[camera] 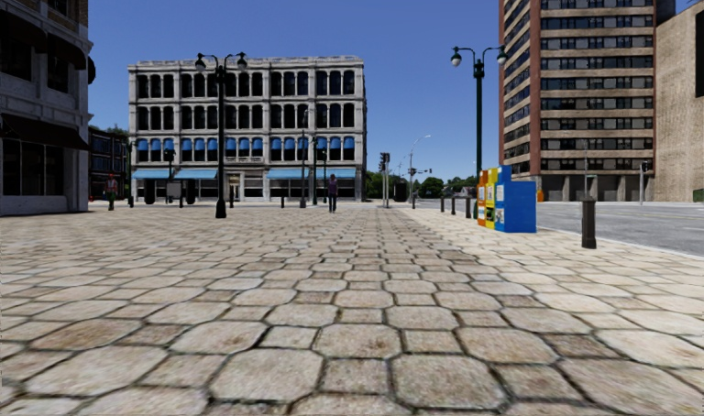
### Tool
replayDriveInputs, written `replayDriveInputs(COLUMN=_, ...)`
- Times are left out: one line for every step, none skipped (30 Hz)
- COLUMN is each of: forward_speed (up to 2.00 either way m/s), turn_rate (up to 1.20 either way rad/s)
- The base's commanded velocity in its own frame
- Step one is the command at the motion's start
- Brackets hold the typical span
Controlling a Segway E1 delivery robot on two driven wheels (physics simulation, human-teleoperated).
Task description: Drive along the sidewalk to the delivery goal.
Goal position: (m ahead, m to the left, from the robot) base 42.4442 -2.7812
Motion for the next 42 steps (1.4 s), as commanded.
replayDriveInputs(forward_speed=2.00, turn_rate=0.00)
replayDriveInputs(forward_speed=2.00, turn_rate=0.00)
replayDriveInputs(forward_speed=2.00, turn_rate=0.00)
replayDriveInputs(forward_speed=2.00, turn_rate=0.00)
replayDriveInputs(forward_speed=2.00, turn_rate=0.00)
replayDriveInputs(forward_speed=2.00, turn_rate=0.00)
replayDriveInputs(forward_speed=2.00, turn_rate=0.00)
replayDriveInputs(forward_speed=2.00, turn_rate=0.00)
replayDriveInputs(forward_speed=2.00, turn_rate=0.00)
replayDriveInputs(forward_speed=2.00, turn_rate=-0.13)
replayDriveInputs(forward_speed=2.00, turn_rate=-0.13)
replayDriveInputs(forward_speed=2.00, turn_rate=-0.21)
replayDriveInputs(forward_speed=2.00, turn_rate=-0.30)
replayDriveInputs(forward_speed=2.00, turn_rate=-0.45)
replayDriveInputs(forward_speed=2.00, turn_rate=-0.61)
replayDriveInputs(forward_speed=2.00, turn_rate=-0.61)
replayDriveInputs(forward_speed=2.00, turn_rate=-0.67)
replayDriveInputs(forward_speed=2.00, turn_rate=-0.68)
replayDriveInputs(forward_speed=2.00, turn_rate=-0.68)
replayDriveInputs(forward_speed=2.00, turn_rate=-0.74)
replayDriveInputs(forward_speed=2.00, turn_rate=-0.74)
replayDriveInputs(forward_speed=2.00, turn_rate=-0.81)
replayDriveInputs(forward_speed=2.00, turn_rate=-0.74)
replayDriveInputs(forward_speed=2.00, turn_rate=0.00)
replayDriveInputs(forward_speed=2.00, turn_rate=0.00)
replayDriveInputs(forward_speed=2.00, turn_rate=0.00)
replayDriveInputs(forward_speed=2.00, turn_rate=0.00)
replayDriveInputs(forward_speed=2.00, turn_rate=0.00)
replayDriveInputs(forward_speed=2.00, turn_rate=0.00)
replayDriveInputs(forward_speed=2.00, turn_rate=0.00)
replayDriveInputs(forward_speed=2.00, turn_rate=0.00)
replayDriveInputs(forward_speed=2.00, turn_rate=0.00)
replayDriveInputs(forward_speed=2.00, turn_rate=0.00)
replayDriveInputs(forward_speed=2.00, turn_rate=0.00)
replayDriveInputs(forward_speed=2.00, turn_rate=0.00)
replayDriveInputs(forward_speed=2.00, turn_rate=0.00)
replayDriveInputs(forward_speed=2.00, turn_rate=0.00)
replayDriveInputs(forward_speed=2.00, turn_rate=0.00)
replayDriveInputs(forward_speed=2.00, turn_rate=0.00)
replayDriveInputs(forward_speed=2.00, turn_rate=0.00)
replayDriveInputs(forward_speed=2.00, turn_rate=0.00)
replayDriveInputs(forward_speed=2.00, turn_rate=0.00)
